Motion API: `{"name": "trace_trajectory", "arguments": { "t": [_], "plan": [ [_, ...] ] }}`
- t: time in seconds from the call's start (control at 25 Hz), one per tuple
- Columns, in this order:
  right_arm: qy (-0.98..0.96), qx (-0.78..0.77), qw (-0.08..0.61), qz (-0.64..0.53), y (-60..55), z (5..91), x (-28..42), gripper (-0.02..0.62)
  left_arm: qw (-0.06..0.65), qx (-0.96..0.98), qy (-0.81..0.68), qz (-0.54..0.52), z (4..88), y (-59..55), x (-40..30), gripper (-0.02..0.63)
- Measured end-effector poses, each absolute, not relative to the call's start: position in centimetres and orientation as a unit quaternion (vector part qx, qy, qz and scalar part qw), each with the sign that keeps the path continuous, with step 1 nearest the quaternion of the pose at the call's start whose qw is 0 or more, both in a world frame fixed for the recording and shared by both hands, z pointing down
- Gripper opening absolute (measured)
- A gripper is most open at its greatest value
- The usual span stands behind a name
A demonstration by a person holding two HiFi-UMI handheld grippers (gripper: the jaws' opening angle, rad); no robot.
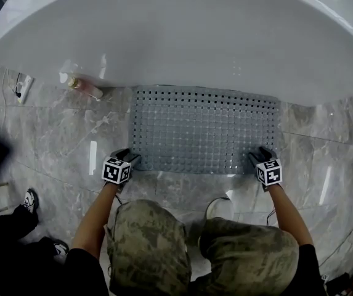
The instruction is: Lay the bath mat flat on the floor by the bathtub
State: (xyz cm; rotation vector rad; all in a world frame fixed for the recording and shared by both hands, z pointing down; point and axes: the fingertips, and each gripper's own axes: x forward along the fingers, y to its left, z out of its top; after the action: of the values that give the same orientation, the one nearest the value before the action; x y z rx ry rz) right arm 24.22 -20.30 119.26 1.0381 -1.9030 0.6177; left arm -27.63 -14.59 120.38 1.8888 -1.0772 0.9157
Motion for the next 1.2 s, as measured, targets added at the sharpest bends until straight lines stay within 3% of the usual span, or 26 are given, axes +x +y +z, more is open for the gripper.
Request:
{"name": "trace_trajectory", "arguments": {
  "t": [0.44, 0.6, 0.76, 1.2],
  "plan": [
    [-0.768, 0.396, 0.438, 0.247, -19.0, 118.9, 24.5, 0.219, 0.423, 0.734, -0.426, 0.317, 120.0, -12.9, -27.5, 0.266],
    [-0.767, 0.451, 0.380, 0.253, -20.1, 113.7, 25.1, 0.219, 0.431, 0.734, -0.453, 0.266, 115.7, -14.5, -28.5, 0.275],
    [-0.764, 0.487, 0.306, 0.291, -21.4, 104.4, 23.5, 0.219, 0.419, 0.730, -0.497, 0.210, 105.4, -16.2, -29.2, 0.273],
    [-0.753, 0.522, 0.218, 0.336, -13.8, 69.2, 23.0, 0.219, 0.387, 0.757, -0.514, 0.114, 68.3, -13.5, -23.8, 0.272]
  ]
}}
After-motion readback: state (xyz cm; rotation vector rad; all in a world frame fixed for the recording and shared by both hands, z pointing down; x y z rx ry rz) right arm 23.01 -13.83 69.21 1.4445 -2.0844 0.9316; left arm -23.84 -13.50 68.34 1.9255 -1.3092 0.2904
